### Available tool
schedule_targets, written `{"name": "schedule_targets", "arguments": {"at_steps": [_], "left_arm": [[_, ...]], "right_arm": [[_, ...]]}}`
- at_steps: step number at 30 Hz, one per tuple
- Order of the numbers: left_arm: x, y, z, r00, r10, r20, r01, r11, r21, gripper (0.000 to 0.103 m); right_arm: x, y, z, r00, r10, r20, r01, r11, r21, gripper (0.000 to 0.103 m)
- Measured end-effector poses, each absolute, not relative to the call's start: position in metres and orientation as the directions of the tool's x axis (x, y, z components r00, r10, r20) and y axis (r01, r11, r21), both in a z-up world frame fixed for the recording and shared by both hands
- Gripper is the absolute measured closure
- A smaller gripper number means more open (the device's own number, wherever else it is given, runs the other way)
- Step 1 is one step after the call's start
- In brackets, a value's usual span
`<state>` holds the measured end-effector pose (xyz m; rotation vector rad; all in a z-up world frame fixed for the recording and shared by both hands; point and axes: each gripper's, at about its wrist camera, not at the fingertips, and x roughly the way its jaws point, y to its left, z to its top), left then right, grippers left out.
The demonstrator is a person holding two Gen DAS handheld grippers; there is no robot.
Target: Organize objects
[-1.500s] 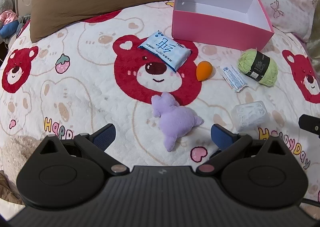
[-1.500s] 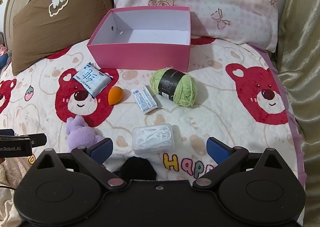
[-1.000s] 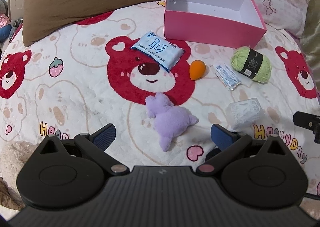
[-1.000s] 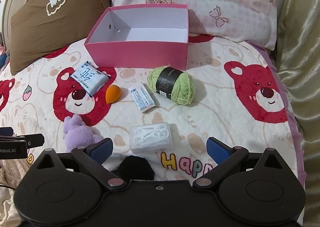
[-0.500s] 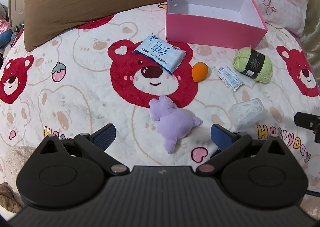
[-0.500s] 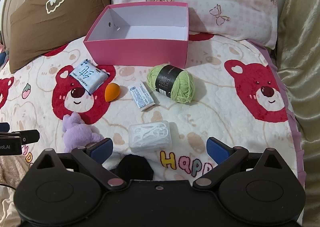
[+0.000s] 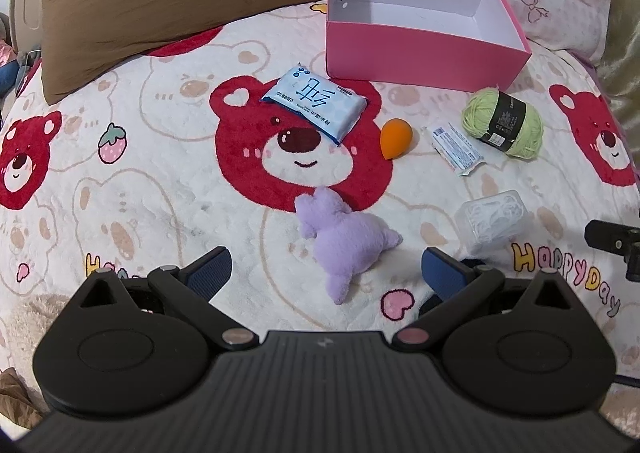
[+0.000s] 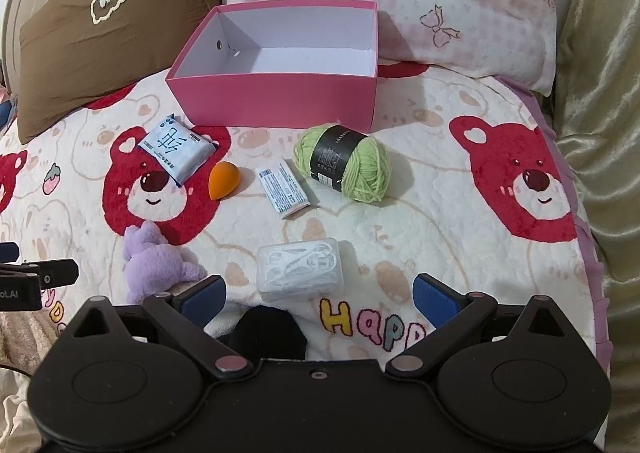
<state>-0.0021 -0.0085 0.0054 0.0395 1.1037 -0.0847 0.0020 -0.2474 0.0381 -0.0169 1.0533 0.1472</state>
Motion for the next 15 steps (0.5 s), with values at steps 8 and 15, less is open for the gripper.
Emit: {"name": "schedule_targets", "arguments": {"at_steps": [8, 15], "left_arm": [[-0.0019, -0.0116, 0.0055, 0.440, -0.054, -0.896, 0.095, 0.995, -0.013, 0.000], [-0.0003, -0.0111, 0.0074, 0.435, -0.062, -0.898, 0.104, 0.994, -0.018, 0.000]], "right_arm": [[0.0019, -0.2482, 0.0366, 0.484, 0.114, -0.868, -0.134, 0.989, 0.055, 0.002], [0.0024, -0.2479, 0.0371, 0.483, 0.115, -0.868, -0.137, 0.989, 0.054, 0.002]]}}
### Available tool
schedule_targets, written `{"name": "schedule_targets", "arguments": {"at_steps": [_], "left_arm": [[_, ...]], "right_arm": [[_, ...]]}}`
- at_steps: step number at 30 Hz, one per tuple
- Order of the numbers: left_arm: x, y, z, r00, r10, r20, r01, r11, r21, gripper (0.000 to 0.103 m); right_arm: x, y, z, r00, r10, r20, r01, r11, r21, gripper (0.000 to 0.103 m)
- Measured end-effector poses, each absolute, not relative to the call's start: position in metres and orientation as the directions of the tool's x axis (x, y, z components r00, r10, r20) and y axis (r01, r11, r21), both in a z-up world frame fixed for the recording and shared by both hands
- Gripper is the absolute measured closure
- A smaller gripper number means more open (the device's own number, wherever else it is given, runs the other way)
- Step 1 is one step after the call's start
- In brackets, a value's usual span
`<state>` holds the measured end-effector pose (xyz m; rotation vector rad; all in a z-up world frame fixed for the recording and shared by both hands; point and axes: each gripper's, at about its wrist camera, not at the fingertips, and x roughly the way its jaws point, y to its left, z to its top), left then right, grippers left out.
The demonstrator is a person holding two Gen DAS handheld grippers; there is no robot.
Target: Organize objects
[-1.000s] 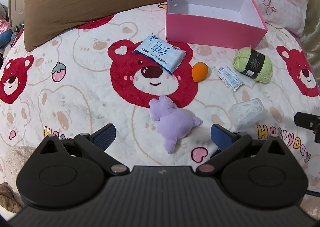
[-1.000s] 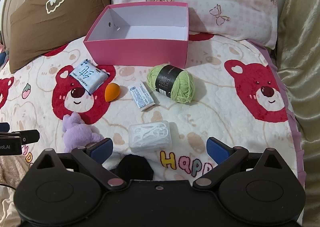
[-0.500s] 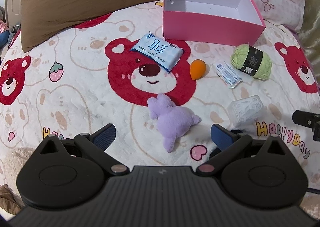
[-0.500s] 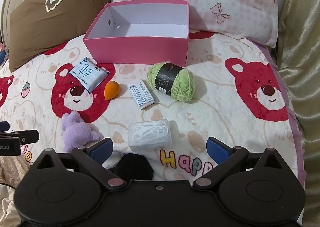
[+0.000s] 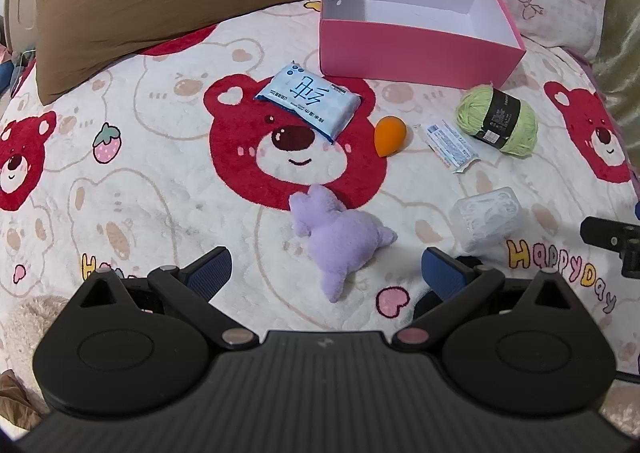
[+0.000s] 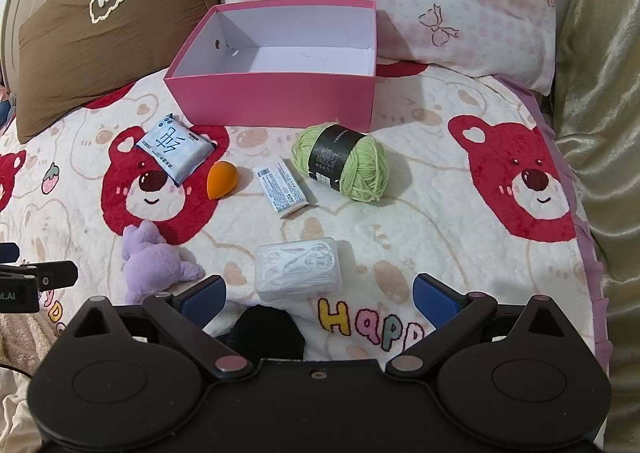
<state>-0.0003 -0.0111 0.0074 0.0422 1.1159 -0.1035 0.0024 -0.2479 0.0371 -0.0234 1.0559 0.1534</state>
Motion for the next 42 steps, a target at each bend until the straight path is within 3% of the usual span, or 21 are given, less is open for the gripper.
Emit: {"name": "schedule_targets", "arguments": {"at_steps": [42], "left_arm": [[0.0006, -0.0123, 0.0098, 0.416, -0.091, -0.905, 0.126, 0.991, -0.042, 0.000]], "right_arm": [[0.0037, -0.2532, 0.0378, 0.472, 0.120, -0.874, -0.144, 0.988, 0.058, 0.002]]}}
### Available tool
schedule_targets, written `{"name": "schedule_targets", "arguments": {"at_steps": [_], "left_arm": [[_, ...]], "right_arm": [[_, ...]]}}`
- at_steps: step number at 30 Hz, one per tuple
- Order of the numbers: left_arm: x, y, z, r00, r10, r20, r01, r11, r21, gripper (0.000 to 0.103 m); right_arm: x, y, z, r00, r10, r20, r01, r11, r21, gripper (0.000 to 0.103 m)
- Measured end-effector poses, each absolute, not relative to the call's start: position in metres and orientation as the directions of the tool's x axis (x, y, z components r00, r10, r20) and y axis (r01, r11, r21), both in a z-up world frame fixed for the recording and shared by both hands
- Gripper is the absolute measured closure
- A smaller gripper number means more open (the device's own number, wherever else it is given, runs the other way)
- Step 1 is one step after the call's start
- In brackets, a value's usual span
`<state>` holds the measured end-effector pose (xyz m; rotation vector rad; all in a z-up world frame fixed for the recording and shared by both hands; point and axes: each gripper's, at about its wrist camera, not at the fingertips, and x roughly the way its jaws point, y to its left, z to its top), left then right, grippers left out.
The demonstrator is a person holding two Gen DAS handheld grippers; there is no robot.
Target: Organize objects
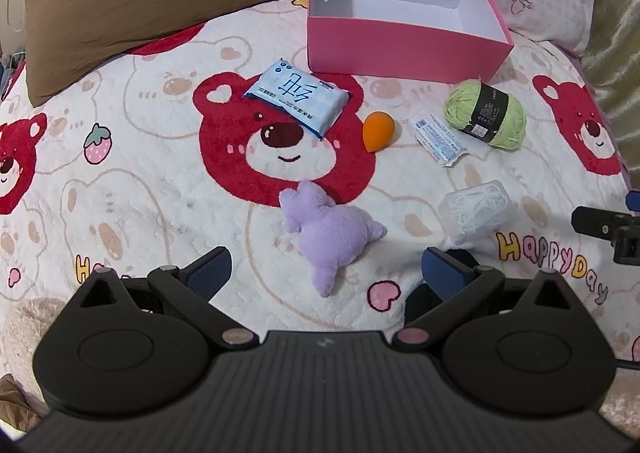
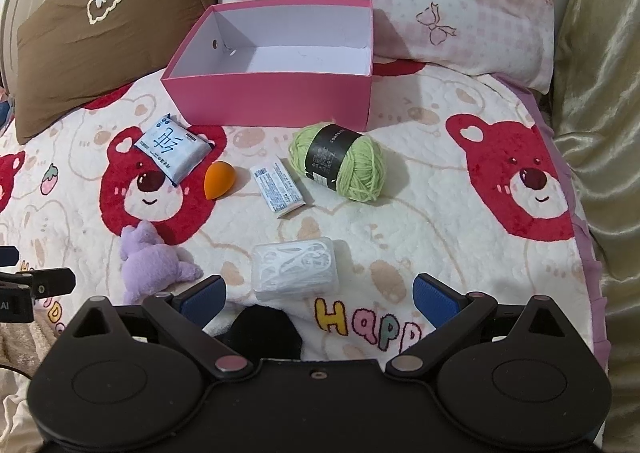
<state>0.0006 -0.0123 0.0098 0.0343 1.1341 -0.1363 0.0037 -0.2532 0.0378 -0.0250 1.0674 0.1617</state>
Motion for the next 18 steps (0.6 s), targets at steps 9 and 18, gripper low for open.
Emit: {"name": "schedule_targets", "arguments": {"at_steps": [9, 18], "left_arm": [[0.004, -0.011, 0.014, 0.411, -0.106, -0.905, 0.146, 0.988, -0.049, 0.000], [0.015, -0.009, 0.015, 0.409, -0.108, -0.906, 0.170, 0.985, -0.040, 0.000]], "right_arm": [[0.011, -0.251, 0.043, 0.460, 0.150, -0.875, -0.175, 0.982, 0.076, 0.002], [0.018, -0.246, 0.041, 0.439, 0.208, -0.874, -0.236, 0.965, 0.111, 0.002]]}}
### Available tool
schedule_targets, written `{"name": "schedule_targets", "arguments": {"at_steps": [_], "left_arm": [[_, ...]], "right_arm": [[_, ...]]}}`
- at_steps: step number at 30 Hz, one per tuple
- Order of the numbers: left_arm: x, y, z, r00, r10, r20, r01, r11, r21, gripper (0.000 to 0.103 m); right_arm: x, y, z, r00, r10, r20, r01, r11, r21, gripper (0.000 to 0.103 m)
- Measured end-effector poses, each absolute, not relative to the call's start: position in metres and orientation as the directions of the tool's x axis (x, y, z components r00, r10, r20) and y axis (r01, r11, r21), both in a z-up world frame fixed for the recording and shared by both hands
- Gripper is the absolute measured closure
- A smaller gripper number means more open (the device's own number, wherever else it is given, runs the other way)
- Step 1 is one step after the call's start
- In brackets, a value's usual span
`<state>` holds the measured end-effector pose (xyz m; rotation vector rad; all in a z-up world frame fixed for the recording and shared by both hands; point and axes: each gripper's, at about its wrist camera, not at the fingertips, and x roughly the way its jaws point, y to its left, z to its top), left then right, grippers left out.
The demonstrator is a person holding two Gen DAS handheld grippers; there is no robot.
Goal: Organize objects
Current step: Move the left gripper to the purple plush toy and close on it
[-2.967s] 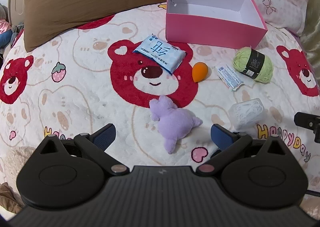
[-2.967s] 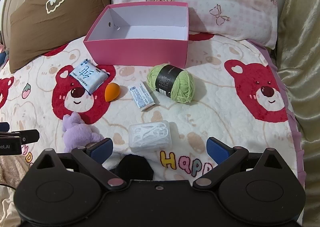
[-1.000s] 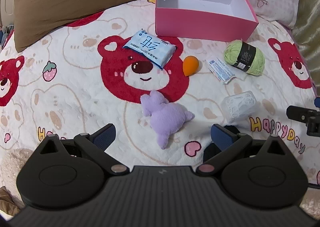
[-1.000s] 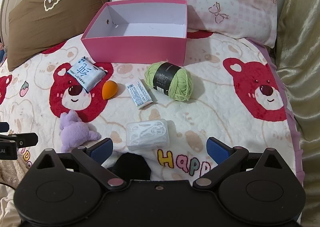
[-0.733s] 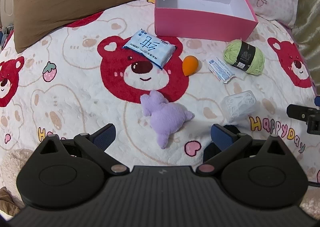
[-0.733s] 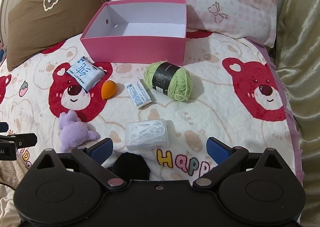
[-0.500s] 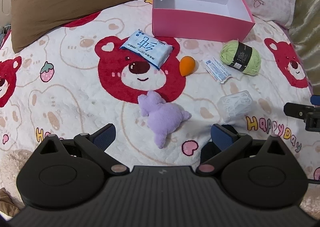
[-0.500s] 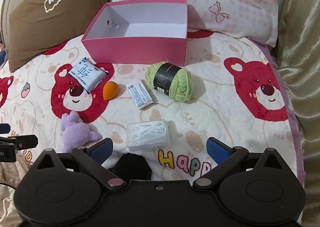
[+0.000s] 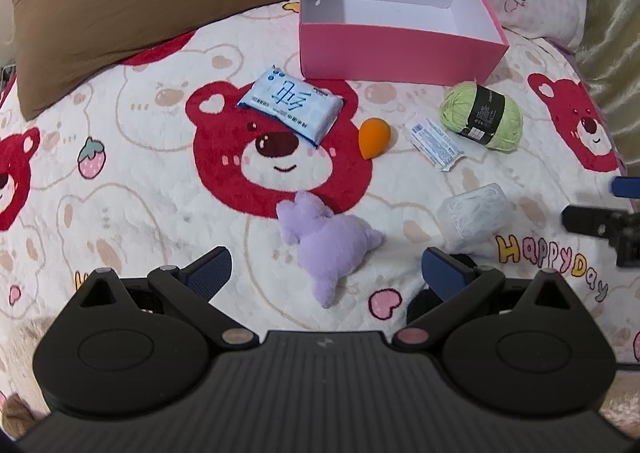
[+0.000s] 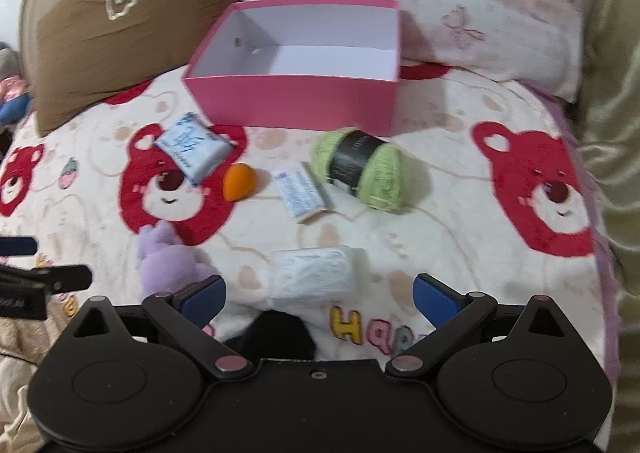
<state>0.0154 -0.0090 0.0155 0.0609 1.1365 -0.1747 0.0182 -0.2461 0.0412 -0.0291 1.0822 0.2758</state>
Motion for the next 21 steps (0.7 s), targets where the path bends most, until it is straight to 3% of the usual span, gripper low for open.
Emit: {"name": "schedule_targets", "arguments": {"at_steps": [6, 12, 21], "left_arm": [[0.028, 0.008, 0.020, 0.410, -0.106, -0.906, 0.170, 0.985, -0.039, 0.000], [0.037, 0.025, 0.013, 0.434, -0.105, -0.895, 0.138, 0.989, -0.050, 0.002], [0.042, 0.033, -0.021, 0.439, -0.186, -0.879, 0.117, 0.982, -0.149, 0.005]], "right_arm": [[0.030, -0.219, 0.036, 0.352, 0.418, -0.837, -0.463, 0.856, 0.232, 0.002], [0.036, -0.178, 0.026, 0.345, 0.465, -0.816, -0.618, 0.766, 0.176, 0.003], [0.045, -0.147, -0.016, 0.328, 0.535, -0.779, -0.680, 0.706, 0.198, 0.003]]}}
